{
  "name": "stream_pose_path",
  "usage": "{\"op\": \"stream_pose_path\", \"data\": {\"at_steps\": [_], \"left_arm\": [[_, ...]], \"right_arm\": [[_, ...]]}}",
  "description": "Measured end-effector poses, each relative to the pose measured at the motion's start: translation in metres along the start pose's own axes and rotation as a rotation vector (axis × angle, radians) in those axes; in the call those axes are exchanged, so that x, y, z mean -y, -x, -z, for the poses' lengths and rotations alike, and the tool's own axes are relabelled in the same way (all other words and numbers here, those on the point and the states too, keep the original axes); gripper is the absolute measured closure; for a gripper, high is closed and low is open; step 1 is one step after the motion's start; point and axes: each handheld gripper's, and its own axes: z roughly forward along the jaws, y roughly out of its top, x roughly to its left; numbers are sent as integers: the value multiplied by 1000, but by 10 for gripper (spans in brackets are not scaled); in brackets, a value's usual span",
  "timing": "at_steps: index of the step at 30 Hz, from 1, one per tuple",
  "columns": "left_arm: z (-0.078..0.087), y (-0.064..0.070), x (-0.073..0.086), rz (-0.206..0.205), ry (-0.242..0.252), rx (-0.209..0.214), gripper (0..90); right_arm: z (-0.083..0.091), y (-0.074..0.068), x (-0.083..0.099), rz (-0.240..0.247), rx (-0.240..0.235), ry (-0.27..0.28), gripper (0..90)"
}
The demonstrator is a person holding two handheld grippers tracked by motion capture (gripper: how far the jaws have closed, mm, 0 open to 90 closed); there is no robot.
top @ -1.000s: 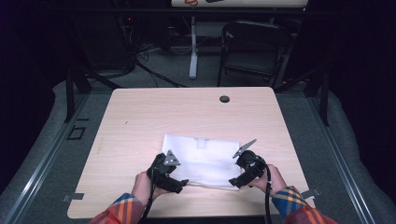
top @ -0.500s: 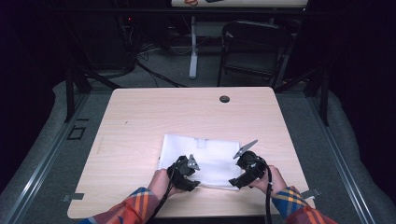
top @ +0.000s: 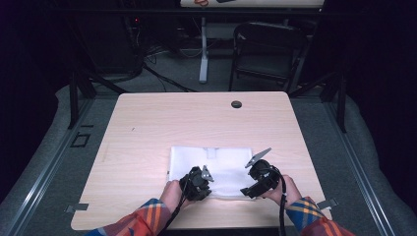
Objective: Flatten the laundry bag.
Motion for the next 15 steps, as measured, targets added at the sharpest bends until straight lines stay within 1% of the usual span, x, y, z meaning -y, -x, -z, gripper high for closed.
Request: {"op": "stream_pose_path", "data": {"at_steps": [2, 3, 4, 5, 7, 9, 10, 11, 13, 14, 15], "left_arm": [[0, -1, 0, 2, 0, -3, 842], [0, -1, -1, 2, -2, -3, 856], [0, -2, -1, 7, 0, 1, 860], [0, -3, -1, 12, -1, 4, 863], [0, -3, -2, 22, 7, 5, 867], [1, -4, -3, 26, 7, 10, 870], [0, -4, -4, 29, 11, 11, 870], [1, -4, -4, 31, 12, 9, 870], [1, -4, -5, 37, 19, 10, 871], [1, -4, -6, 40, 20, 10, 871], [1, -4, -6, 38, 20, 11, 871]], "right_arm": [[1, -1, 0, 8, 1, -2, 328], [1, -2, 0, 5, -4, 10, 352], [2, -3, -1, 10, 1, 2, 368], [2, -5, -1, 9, -1, 11, 394], [3, -8, -2, 26, -5, 12, 455], [3, -13, -3, 44, -7, 30, 542], [4, -14, -4, 58, -10, 27, 586], [4, -17, -4, 75, -17, 39, 637], [4, -23, -5, 89, -20, 49, 717], [3, -26, -5, 107, -23, 56, 762], [2, -29, -6, 126, -22, 50, 801]]}}
